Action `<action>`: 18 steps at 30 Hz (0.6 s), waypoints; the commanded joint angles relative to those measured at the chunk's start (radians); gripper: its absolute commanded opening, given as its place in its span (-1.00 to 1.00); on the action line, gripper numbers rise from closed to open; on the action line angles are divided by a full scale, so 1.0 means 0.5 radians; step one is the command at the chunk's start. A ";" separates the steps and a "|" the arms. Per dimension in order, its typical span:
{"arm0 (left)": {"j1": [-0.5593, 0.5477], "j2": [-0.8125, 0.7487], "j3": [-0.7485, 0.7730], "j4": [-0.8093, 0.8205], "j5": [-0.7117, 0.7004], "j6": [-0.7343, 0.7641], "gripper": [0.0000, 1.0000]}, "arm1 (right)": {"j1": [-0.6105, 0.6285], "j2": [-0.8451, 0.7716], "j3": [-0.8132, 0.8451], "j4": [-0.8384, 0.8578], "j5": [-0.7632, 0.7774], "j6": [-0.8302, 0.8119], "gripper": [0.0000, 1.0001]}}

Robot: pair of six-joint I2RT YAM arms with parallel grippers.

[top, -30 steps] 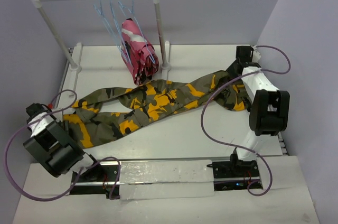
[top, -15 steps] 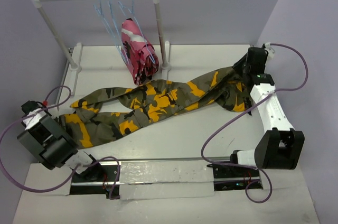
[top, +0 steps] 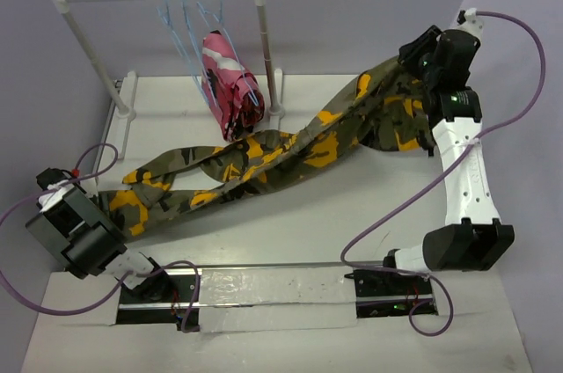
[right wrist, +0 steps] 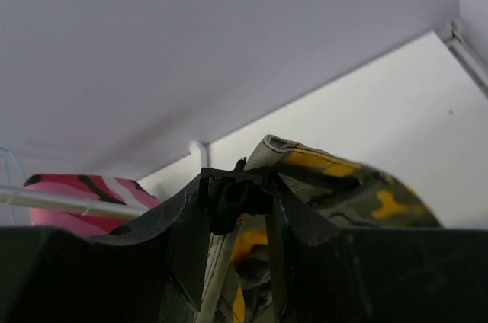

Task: Place the trousers on the hanger
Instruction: Flatten out the trousers at the center of the board.

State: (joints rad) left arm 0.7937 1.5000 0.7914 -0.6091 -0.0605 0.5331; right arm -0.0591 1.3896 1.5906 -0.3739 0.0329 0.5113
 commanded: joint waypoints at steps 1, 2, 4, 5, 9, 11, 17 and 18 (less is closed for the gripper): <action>0.017 0.075 -0.072 0.239 -0.068 0.049 0.40 | -0.005 -0.275 -0.019 0.019 0.006 -0.172 -1.00; 0.017 0.090 -0.066 0.240 -0.059 0.052 0.39 | -0.006 -0.436 -0.156 -0.028 0.069 -0.191 -1.00; 0.017 0.111 -0.059 0.240 -0.048 0.047 0.38 | -0.006 -0.686 -0.428 -0.074 0.170 -0.150 -1.00; 0.017 0.115 -0.061 0.243 -0.041 0.044 0.38 | -0.008 -0.835 -0.699 -0.092 0.256 -0.078 -1.00; 0.017 0.115 -0.124 0.267 -0.009 0.078 0.38 | -0.013 -1.448 -1.506 -0.219 0.513 0.445 -1.00; 0.016 0.128 -0.171 0.304 -0.033 0.108 0.37 | -0.041 -1.646 -1.793 -0.406 0.514 0.606 -1.00; 0.015 0.135 -0.188 0.389 -0.102 0.183 0.38 | -0.317 -1.751 -1.766 -0.726 0.792 0.701 -1.00; 0.015 0.145 -0.178 0.395 -0.112 0.187 0.38 | -0.395 -1.696 -1.712 -0.753 0.790 0.667 -1.00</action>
State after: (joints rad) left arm 0.7925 1.4877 0.7662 -0.5719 -0.0596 0.5780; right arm -0.1544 0.5026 0.6437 -0.7202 0.3196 0.8083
